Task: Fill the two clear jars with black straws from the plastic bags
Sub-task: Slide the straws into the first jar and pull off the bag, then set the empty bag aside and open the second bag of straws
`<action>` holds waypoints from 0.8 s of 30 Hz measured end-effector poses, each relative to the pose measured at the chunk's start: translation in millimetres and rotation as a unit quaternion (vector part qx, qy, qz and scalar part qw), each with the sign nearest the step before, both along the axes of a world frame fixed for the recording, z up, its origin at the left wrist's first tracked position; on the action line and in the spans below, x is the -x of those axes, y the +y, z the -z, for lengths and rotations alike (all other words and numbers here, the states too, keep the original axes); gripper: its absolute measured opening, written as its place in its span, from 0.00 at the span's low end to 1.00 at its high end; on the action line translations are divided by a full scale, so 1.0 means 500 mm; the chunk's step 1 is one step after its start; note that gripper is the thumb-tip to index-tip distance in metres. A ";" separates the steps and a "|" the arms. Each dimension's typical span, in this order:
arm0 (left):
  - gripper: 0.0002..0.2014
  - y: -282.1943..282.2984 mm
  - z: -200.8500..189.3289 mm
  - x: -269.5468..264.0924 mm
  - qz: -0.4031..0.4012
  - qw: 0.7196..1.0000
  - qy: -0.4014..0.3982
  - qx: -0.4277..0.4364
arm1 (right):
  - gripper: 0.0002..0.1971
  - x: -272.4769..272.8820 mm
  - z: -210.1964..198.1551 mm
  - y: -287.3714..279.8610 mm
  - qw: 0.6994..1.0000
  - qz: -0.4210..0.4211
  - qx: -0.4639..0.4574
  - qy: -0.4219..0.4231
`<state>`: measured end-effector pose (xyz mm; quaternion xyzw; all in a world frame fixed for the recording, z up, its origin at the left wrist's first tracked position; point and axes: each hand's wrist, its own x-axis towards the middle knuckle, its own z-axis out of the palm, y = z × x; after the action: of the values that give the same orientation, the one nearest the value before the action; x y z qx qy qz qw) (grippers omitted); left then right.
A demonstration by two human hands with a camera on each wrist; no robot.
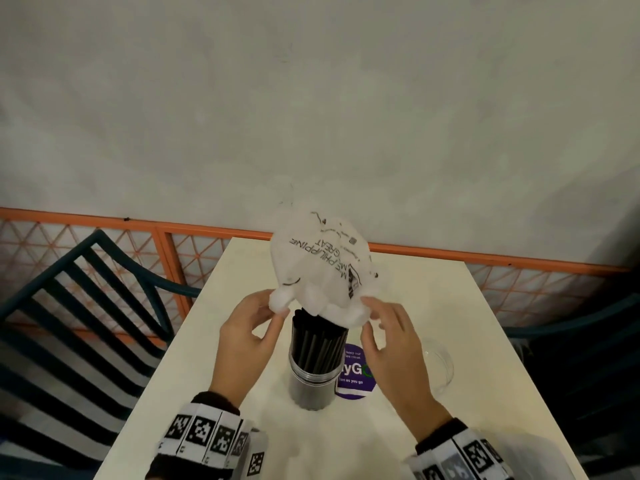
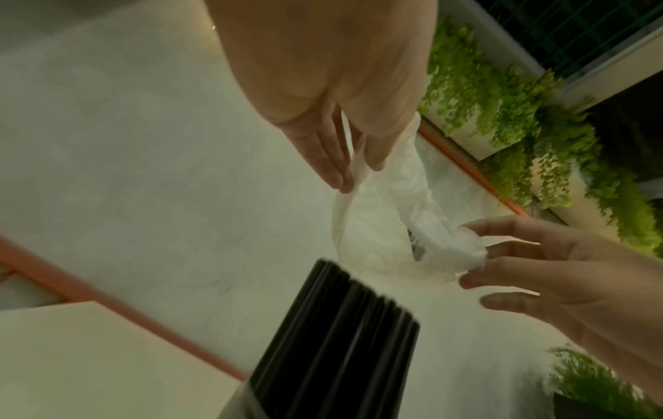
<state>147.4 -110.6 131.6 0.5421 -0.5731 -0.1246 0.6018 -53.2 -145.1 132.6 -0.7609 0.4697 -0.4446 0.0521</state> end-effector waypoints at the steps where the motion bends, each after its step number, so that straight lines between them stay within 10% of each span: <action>1: 0.15 0.005 -0.013 0.001 0.001 1.000 0.011 0.010 | 0.17 -0.002 -0.013 0.001 1.000 -0.017 -0.011 -0.011; 11: 0.09 0.137 -0.093 -0.018 0.032 0.991 -0.131 0.023 | 0.10 -0.002 -0.057 0.082 0.983 -0.166 -0.081 -0.011; 16: 0.12 0.237 -0.057 -0.060 -0.147 0.977 -0.145 -0.045 | 0.21 0.013 -0.028 0.130 0.971 -0.113 -0.185 -0.099; 20: 0.24 0.297 -0.005 -0.028 -0.207 0.969 -0.022 -0.132 | 0.20 0.013 -0.003 0.160 0.959 -0.108 -0.220 -0.146; 24: 0.08 0.343 0.056 -0.014 -0.088 0.930 0.156 -0.320 | 0.11 0.016 0.039 0.166 0.918 -0.179 -0.344 -0.082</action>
<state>154.2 60.7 103.4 0.7279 -0.3517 -0.3306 0.4869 -61.3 -61.9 113.3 -0.7282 0.4439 -0.3000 0.4274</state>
